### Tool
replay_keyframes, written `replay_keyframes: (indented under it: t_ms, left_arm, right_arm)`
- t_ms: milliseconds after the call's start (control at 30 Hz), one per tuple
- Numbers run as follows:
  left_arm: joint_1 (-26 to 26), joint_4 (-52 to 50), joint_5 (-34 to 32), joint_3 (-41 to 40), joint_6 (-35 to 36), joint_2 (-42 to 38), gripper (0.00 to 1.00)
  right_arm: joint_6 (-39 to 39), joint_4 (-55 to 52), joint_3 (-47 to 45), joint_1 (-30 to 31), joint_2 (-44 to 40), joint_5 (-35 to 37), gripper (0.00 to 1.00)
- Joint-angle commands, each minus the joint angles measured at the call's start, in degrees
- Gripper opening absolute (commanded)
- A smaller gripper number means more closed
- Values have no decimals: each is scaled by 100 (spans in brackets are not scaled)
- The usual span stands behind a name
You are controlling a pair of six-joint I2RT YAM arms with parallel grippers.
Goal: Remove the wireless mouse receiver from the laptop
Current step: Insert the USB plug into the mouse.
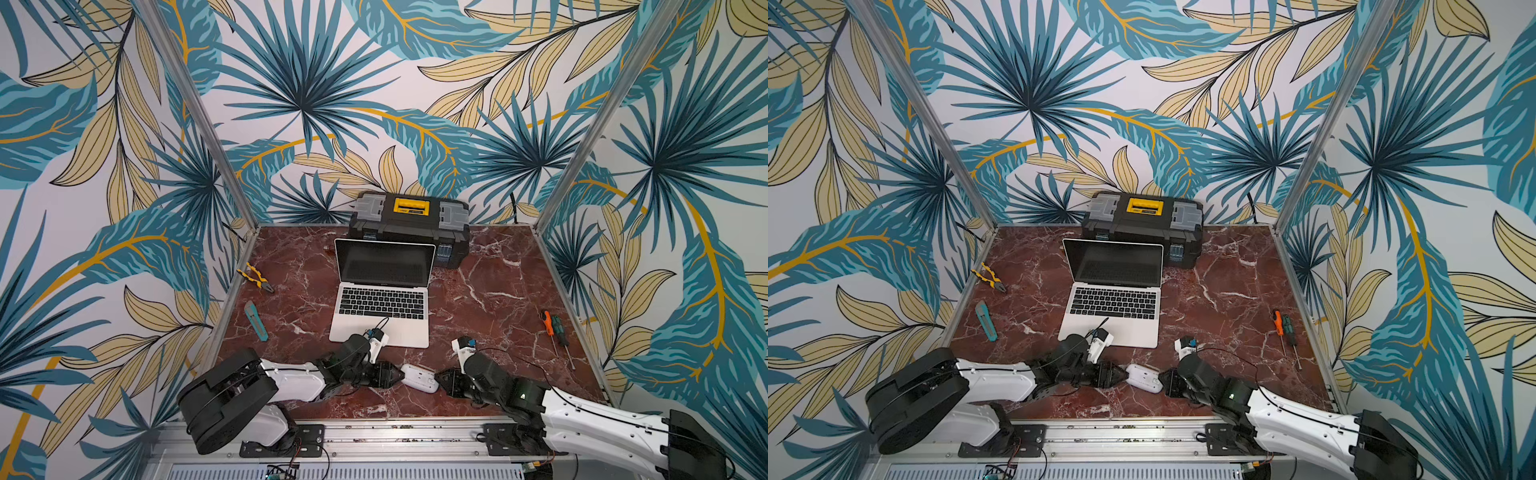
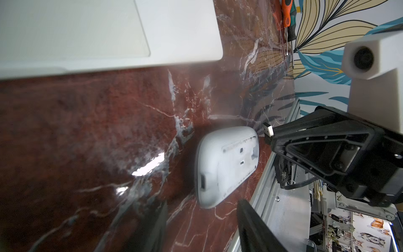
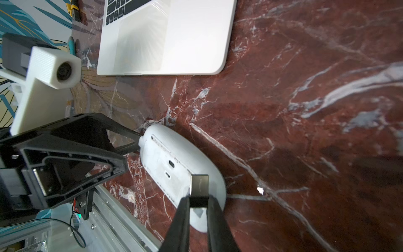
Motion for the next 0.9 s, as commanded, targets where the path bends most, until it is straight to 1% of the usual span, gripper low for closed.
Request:
replay_keyframes:
  t_ms: [0,267,533,867]
  left_arm:
    - [-30,12,-36,68,0,120,56]
    - [-109,92,-36,124,-57,272,55]
    - [-119,93,-70,105,-86,253,52]
    - [-119,-199,-217,94,-34,29,49]
  right_arm:
    - [92,-285,-152,32,-111,74,0]
    - [67,-112,-244,30,-37,-81,0]
    - [-46,424,-171,30,437,-284,0]
    - [-200,1063,43,30,1089,-317,0]
